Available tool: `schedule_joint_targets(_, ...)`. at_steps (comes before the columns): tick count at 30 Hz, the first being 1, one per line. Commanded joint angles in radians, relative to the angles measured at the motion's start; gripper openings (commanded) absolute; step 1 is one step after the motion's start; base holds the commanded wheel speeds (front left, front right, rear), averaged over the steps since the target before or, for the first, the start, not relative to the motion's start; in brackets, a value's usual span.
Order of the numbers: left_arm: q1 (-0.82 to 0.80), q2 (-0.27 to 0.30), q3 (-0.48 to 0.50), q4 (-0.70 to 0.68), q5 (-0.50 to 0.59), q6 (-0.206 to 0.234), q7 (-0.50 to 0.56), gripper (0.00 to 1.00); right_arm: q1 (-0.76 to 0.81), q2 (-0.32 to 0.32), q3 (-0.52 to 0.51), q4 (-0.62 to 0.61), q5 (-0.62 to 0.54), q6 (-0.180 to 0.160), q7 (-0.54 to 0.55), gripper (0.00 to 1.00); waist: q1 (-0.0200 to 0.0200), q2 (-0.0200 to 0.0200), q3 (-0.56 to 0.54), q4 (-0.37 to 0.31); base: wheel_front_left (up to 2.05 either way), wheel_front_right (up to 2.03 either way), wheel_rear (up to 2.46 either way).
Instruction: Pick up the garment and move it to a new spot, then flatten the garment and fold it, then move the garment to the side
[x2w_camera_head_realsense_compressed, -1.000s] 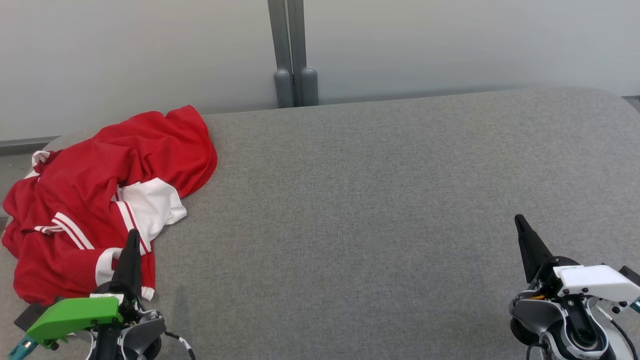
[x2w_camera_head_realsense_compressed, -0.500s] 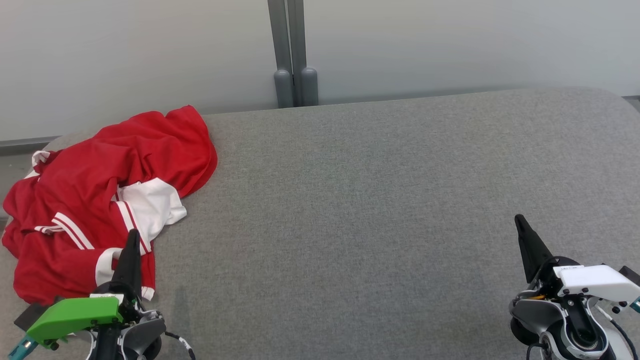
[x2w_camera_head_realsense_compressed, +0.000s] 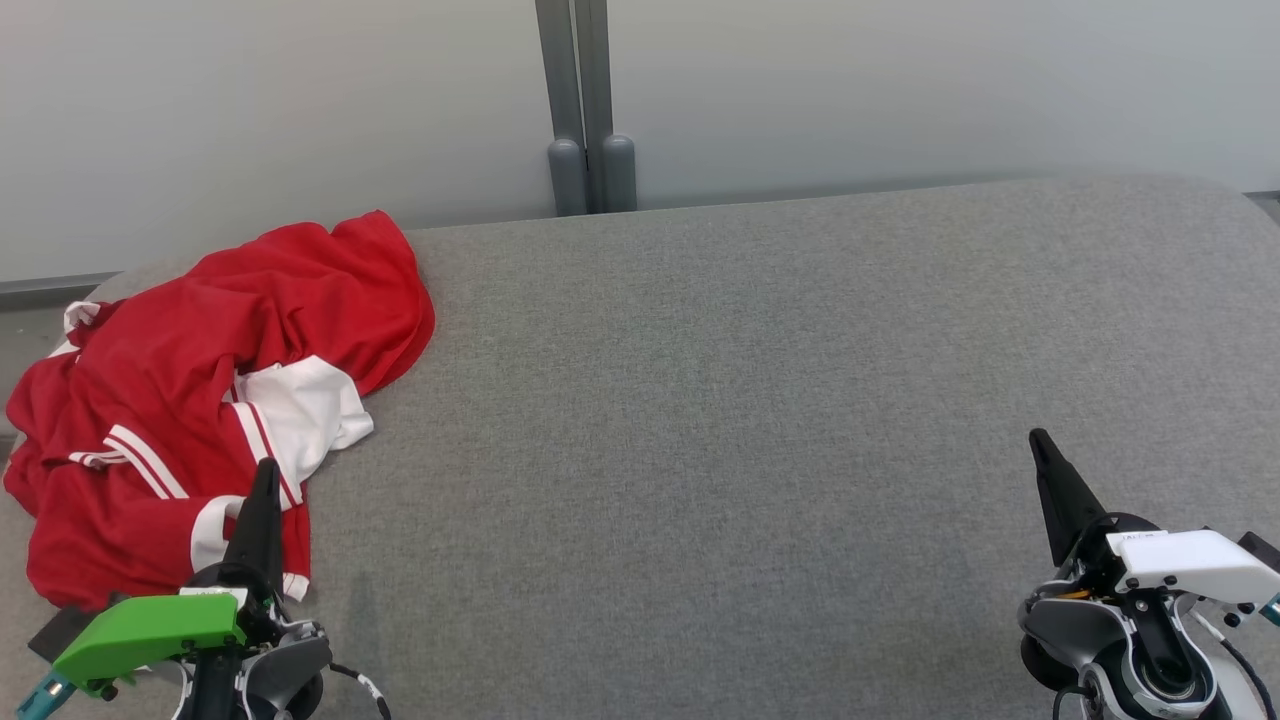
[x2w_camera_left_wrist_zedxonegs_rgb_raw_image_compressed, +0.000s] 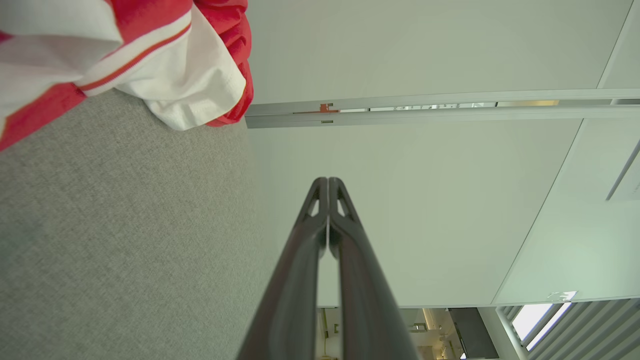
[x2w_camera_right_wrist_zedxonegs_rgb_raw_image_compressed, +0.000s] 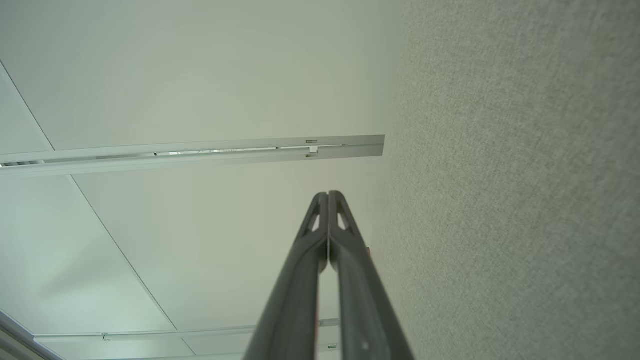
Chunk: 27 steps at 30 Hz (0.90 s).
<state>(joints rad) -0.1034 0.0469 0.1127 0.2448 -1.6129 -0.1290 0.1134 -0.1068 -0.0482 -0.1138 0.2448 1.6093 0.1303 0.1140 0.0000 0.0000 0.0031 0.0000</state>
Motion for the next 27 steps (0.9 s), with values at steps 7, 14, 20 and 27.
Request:
schedule_joint_targets(7,-0.014,0.008,0.003,0.001,0.001,-0.005,0.004,0.00,-0.006,-0.005,0.001,0.001,0.007,0.001,0.003,0.00,0.0000,0.0000,0.000,0.000,0.00,0.00,0.00)
schedule_joint_targets(14,-0.014,0.008,0.003,0.001,0.001,-0.005,0.004,0.00,-0.006,-0.005,0.001,0.001,0.007,0.001,0.002,0.00,0.0000,0.0000,0.000,0.000,0.00,0.00,0.00)
schedule_joint_targets(20,-0.014,0.008,0.003,0.001,0.001,-0.005,0.004,0.00,-0.006,-0.005,0.001,0.001,0.007,0.001,0.003,0.00,0.0000,0.0000,0.000,0.000,0.00,0.00,0.00)
schedule_joint_targets(27,-0.014,0.008,0.003,0.001,0.001,-0.005,0.004,0.00,-0.006,-0.005,0.001,0.001,0.007,0.001,0.003,0.00,0.0000,0.0000,0.000,0.000,0.00,0.00,0.00)
